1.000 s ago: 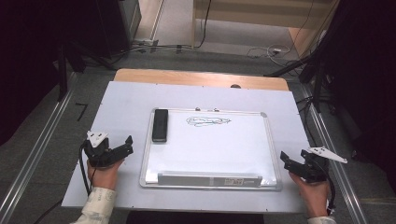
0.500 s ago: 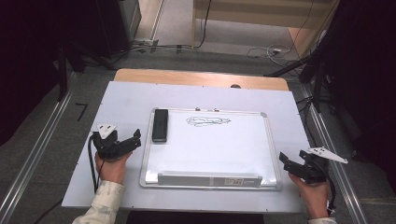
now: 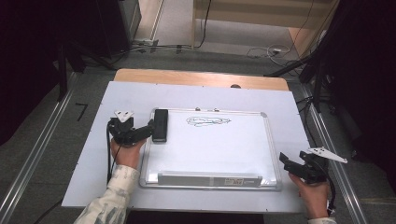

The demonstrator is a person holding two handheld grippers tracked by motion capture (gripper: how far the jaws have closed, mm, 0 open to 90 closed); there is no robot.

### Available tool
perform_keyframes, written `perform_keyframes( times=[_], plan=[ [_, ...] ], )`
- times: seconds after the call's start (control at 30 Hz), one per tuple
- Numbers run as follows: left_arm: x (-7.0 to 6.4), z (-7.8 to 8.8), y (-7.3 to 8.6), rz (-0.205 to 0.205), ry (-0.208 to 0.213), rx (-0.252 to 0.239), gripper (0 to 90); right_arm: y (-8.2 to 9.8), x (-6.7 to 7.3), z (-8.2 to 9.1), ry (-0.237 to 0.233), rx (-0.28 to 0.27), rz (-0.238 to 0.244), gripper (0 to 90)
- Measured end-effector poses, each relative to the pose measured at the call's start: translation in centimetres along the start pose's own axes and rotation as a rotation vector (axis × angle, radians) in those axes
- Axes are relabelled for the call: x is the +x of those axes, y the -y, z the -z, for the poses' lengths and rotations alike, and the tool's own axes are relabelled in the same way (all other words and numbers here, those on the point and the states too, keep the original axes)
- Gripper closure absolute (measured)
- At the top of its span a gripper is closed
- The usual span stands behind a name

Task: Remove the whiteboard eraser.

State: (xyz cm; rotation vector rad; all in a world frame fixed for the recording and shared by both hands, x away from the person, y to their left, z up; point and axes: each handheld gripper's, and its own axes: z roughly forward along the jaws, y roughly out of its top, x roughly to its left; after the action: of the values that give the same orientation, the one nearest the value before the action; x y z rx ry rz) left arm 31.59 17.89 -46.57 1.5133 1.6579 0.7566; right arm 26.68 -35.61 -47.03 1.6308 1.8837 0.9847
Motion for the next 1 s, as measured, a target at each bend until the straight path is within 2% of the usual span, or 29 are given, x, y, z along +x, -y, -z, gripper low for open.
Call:
perform_keyframes(
  times=[0.33, 0.73, 1.0],
  plan=[
    [-1.8, -2.0, -0.7, -0.019, -0.005, 0.018, 5.7, 0.1, 0.0, -0.1, 0.003, 0.009, -0.004, 15.9],
    [-2.8, -3.8, -0.8, -0.046, 0.003, 0.038, 7.3, 0.1, 0.1, -0.2, 0.007, 0.015, 0.007, 15.9],
    [-3.9, -5.3, -1.1, -0.073, 0.021, 0.053, 13.9, 0.1, 0.1, -0.3, 0.013, 0.020, 0.011, 15.9]
  ],
)
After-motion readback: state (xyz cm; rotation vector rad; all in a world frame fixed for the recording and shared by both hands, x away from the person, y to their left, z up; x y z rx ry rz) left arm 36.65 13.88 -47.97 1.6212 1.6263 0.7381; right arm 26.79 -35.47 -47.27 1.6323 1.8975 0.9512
